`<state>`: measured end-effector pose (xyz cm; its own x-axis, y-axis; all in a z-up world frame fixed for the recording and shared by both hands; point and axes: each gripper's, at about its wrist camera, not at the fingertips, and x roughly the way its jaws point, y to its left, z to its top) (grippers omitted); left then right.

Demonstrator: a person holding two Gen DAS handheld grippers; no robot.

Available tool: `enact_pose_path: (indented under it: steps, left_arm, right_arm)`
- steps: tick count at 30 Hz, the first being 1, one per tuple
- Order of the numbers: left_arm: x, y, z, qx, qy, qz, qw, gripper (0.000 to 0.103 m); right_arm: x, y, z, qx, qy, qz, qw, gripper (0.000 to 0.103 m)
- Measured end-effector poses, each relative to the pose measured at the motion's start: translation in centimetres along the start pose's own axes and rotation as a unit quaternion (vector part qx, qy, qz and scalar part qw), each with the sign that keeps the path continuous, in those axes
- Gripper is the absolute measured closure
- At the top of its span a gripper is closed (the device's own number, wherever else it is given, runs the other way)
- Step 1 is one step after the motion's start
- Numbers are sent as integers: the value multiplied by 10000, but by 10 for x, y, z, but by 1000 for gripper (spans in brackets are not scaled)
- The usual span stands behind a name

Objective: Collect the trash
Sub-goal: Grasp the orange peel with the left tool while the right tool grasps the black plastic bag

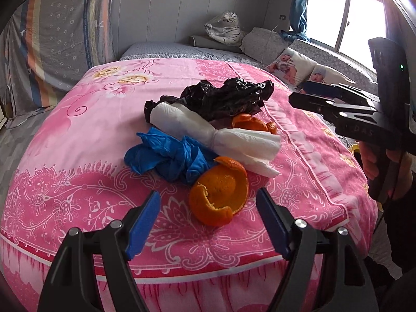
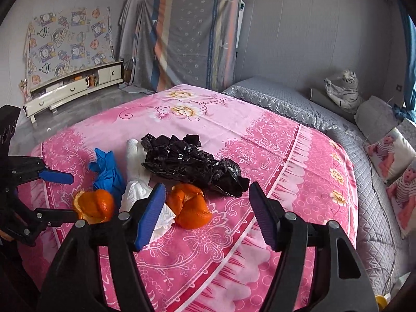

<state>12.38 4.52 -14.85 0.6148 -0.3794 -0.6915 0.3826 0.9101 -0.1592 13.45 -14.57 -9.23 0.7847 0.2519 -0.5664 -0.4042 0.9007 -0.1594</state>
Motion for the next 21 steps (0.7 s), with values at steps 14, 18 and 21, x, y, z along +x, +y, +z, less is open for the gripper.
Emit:
enact_pose_path:
  steps: [14, 18, 21]
  left_arm:
    - [19, -2, 2, 43, 412, -140, 9990, 31]
    - [26, -3, 5, 40, 541, -222, 9983, 32]
    - [33, -5, 5, 52, 683, -271, 9973, 37]
  right_arm:
    - [36, 12, 11, -737, 272, -84, 9969, 29]
    - [48, 12, 14, -829, 356, -63, 9959, 28]
    - [59, 12, 14, -928, 438, -5, 9947, 28]
